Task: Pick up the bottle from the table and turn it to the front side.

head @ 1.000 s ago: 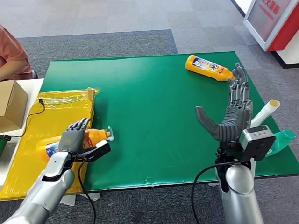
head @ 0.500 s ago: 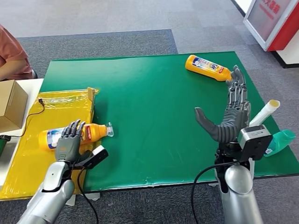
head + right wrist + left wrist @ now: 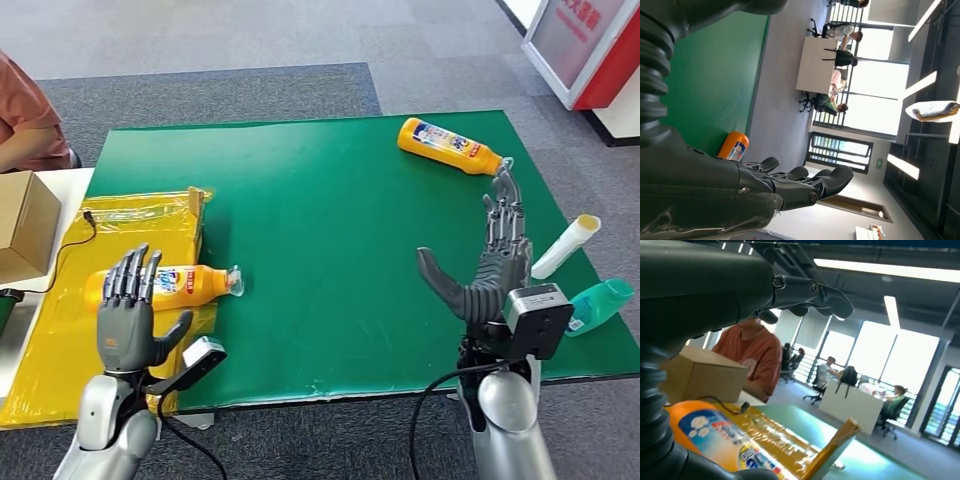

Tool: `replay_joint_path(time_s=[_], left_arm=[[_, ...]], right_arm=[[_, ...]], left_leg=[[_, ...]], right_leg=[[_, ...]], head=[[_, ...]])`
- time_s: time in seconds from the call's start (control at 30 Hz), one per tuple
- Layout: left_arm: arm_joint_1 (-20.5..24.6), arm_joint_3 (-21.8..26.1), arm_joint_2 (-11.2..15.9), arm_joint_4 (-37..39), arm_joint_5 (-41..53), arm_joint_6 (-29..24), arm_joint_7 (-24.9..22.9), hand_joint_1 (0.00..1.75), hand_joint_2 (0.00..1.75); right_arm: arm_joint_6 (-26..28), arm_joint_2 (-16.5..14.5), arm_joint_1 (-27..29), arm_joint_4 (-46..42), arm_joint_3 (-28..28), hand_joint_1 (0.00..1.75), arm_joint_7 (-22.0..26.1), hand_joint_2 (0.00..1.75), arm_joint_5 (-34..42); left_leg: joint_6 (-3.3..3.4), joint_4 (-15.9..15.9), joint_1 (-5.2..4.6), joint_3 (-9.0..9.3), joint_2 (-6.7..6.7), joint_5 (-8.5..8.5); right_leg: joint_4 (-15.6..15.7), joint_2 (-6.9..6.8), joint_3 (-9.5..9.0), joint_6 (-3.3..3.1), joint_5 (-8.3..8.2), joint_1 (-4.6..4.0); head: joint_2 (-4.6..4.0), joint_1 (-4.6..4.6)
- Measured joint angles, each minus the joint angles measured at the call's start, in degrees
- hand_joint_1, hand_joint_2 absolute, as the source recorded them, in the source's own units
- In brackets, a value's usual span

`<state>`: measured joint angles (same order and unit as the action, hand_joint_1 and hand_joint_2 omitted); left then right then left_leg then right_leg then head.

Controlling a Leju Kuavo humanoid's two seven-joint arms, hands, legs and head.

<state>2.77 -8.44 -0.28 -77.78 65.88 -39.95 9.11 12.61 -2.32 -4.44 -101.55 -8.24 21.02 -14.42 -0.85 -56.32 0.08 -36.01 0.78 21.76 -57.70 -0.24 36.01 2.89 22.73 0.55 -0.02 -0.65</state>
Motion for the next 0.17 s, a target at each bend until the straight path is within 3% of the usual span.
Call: replay_joint_path(time_s=[0.17], left_arm=[[-2.6, 1.5, -1.7, -7.9, -2.9, -0.1, 3.9, 0.0, 1.75]], right_arm=[[0.3, 0.0, 1.0, 0.0, 0.0, 0.0, -0.1, 1.75, 0.0]], left_leg=[[-0.01, 0.0, 0.0, 0.0, 0.0, 0.01]], right_leg=[[0.0, 0.0, 0.0, -0.01, 0.01, 0.0]], head=[[0.0, 0.0]])
